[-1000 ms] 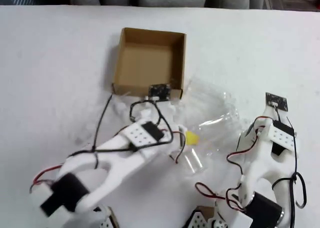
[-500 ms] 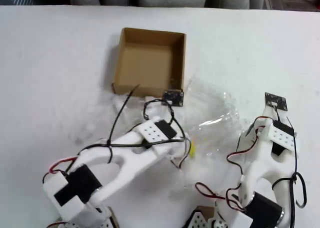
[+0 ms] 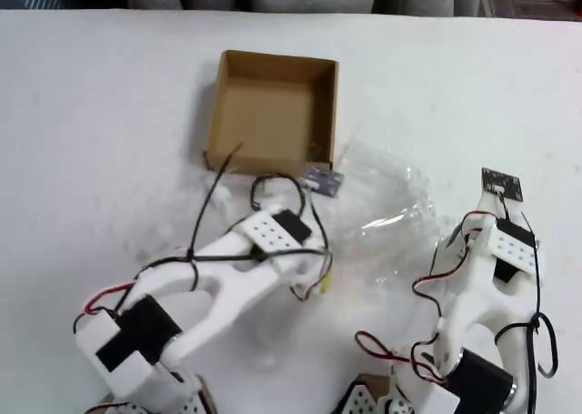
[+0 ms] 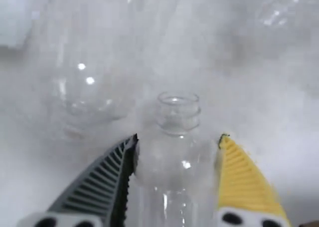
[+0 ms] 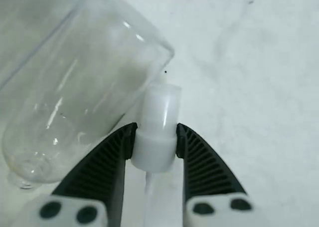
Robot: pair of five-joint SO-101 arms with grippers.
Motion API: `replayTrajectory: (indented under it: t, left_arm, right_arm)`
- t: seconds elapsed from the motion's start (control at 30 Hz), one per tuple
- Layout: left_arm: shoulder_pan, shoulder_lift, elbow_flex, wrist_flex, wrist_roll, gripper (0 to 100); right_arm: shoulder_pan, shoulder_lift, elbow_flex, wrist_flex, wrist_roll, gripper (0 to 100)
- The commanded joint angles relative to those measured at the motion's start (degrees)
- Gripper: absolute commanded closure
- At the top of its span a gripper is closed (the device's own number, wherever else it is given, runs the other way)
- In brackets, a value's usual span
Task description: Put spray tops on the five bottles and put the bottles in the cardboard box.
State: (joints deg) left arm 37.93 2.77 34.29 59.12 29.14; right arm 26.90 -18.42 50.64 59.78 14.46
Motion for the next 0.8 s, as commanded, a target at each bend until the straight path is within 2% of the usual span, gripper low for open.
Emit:
replayTrajectory:
  t: [0.0,0.07,0.13,0.47,0.53,0.6,0.77]
  left_arm:
    - [-0.75,-0.57,-3.69,3.52,2.2,57]
    - [0.57,-0.84,-4.13,5.54,2.2,48]
    - [1.19,-1.98,-5.1,8.09,2.2,45]
    - [-2.51,-6.2,-5.54,12.57,1.58,59]
    - [-2.68,-6.02,-5.54,13.1,-1.85,61]
    - [-2.33,-6.02,-4.4,12.66,-4.4,62]
    - [-2.33,-6.02,-1.58,7.3,-3.25,62]
  right_arm:
    - [0.31,-0.13,-0.7,-0.75,0.53,98.1]
    - [0.31,-0.13,-0.62,-0.75,0.53,98.1]
    - [0.4,-0.13,-0.62,-0.75,0.53,98.1]
    - [0.4,-0.13,-0.53,-0.75,0.62,98.1]
    - [0.4,-0.13,-0.53,-0.75,0.62,98.1]
    - [0.31,-0.13,-0.53,-0.75,0.62,98.1]
    - [0.04,-0.13,-0.53,-0.84,0.62,98.1]
